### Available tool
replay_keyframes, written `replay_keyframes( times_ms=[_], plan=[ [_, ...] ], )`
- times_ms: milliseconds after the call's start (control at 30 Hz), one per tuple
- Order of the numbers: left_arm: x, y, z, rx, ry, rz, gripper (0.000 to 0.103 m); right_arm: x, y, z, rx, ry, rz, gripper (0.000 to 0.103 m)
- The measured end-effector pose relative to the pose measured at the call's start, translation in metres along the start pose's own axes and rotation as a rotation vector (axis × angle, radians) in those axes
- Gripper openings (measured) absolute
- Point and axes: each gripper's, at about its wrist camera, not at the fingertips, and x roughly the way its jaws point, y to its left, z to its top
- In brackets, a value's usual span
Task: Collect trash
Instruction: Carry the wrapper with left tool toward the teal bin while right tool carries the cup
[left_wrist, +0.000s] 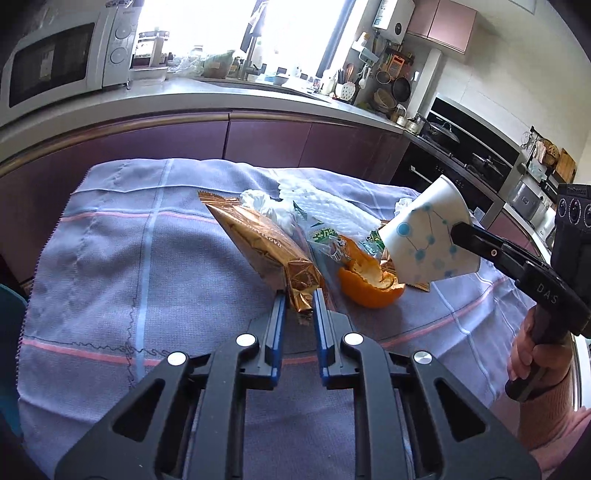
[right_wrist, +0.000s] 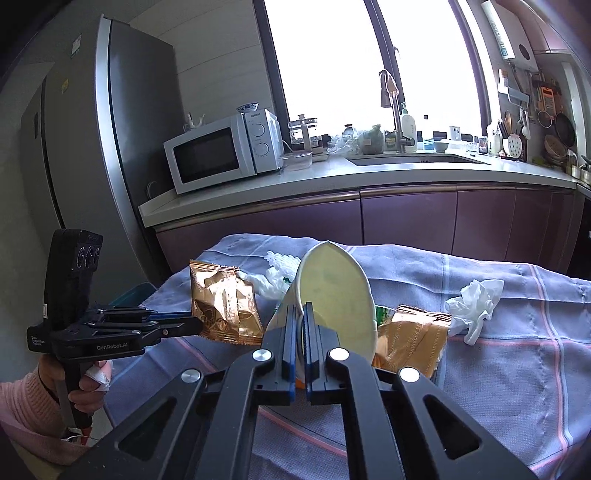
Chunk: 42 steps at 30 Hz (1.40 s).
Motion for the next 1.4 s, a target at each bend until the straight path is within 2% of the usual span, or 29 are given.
replay_keyframes(
  times_ms=[367,833,1400],
  plan=[
    [-0.054,0.018,-0.017,0.045,-0.049,0.07,0.015,0.011,0.031,-0.001,0.003,0.012,0.086,0.002],
    [-0.107,0.036,-0.038,0.025,-0.1,0.143,0.015,0.032,0.076,0.003,-0.029,0.033,0.185,0.002],
    [-0.152,0.058,-0.054,0.003,-0.133,0.217,0.015,0.05,0.111,0.007,-0.066,0.056,0.255,0.002]
  ],
)
